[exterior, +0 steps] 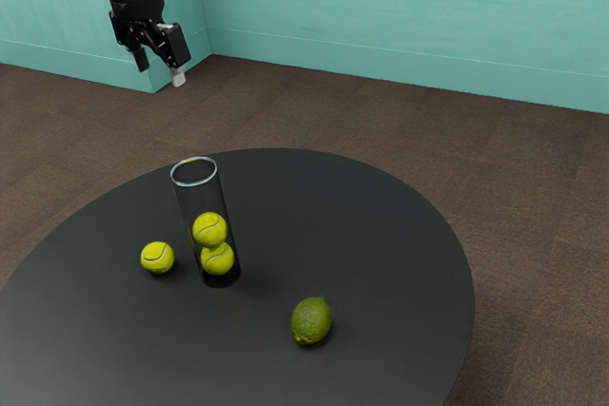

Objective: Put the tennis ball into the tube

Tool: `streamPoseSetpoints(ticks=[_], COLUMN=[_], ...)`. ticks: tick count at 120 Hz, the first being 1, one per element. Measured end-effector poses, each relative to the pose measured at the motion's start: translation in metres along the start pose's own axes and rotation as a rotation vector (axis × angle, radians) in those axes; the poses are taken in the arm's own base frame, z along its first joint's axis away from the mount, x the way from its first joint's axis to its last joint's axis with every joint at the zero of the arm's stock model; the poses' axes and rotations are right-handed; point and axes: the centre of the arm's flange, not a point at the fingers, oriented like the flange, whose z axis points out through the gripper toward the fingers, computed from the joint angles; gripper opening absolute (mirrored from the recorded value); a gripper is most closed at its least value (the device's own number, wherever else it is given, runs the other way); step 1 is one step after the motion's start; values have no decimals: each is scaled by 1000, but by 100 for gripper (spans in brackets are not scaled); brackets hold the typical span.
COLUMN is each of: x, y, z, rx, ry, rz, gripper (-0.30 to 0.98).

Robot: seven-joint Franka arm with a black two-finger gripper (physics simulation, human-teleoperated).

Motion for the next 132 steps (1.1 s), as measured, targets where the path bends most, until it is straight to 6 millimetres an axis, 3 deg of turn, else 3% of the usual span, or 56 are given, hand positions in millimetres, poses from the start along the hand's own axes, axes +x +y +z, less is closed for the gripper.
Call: streamPoseSetpoints(ticks=[31, 59, 72, 88, 100, 118, 132], x=[-3, -44, -74, -104, -107, -102, -98], y=[-6, -24, -33, -72, -70, -80, -94], z=[6, 41, 76, 124, 169, 217, 238], rx=[-1, -51, -90, -105, -96, -54, -25], ry=[-14, -124, -169, -154, -118, -58, -37], rz=[-2, -32, -1, 53, 173, 317, 395], gripper=[69, 69, 69, 69, 69, 69, 69])
